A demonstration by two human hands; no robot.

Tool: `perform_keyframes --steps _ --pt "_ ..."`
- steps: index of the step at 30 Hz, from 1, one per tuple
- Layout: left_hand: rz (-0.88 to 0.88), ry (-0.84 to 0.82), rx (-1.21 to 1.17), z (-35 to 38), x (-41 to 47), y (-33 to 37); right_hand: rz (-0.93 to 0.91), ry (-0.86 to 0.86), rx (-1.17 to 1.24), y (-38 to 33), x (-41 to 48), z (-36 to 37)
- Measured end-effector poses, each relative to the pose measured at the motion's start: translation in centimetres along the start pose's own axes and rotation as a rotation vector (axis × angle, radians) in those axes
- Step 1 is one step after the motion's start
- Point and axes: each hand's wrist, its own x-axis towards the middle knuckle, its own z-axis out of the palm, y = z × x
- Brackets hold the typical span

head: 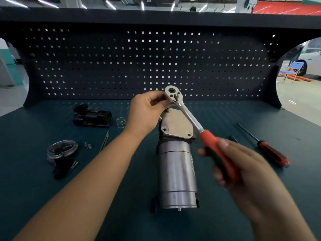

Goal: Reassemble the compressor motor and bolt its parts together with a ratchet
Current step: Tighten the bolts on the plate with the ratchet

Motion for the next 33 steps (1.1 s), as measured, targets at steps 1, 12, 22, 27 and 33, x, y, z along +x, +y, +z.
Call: perform_keyframes --steps 1,12,22,27,33 --pt "-0.003 -0.017 -0.01 -0.1 0.0 0.1 -0.007 0.04 0.015 -0.4 0.3 -0.4" --pt "0.008 0.058 0.06 1.1 -0.1 -0.3 0.158 -0.148 0.257 4.3 -1.7 7.0" --pt "-0.042 -0.161 0.029 -0.5 1.1 0.1 -0.155 0.207 0.202 -1.0 0.4 -1.8" --pt "-0.03 -0.081 -0.016 0.0 0.3 -0.3 0.034 -0.113 0.142 1.7 -1.9 3.4" --pt "-0.051 0.029 0.055 1.2 0.2 -0.2 0.219 -0.266 0.249 4.4 -1.8 7.3"
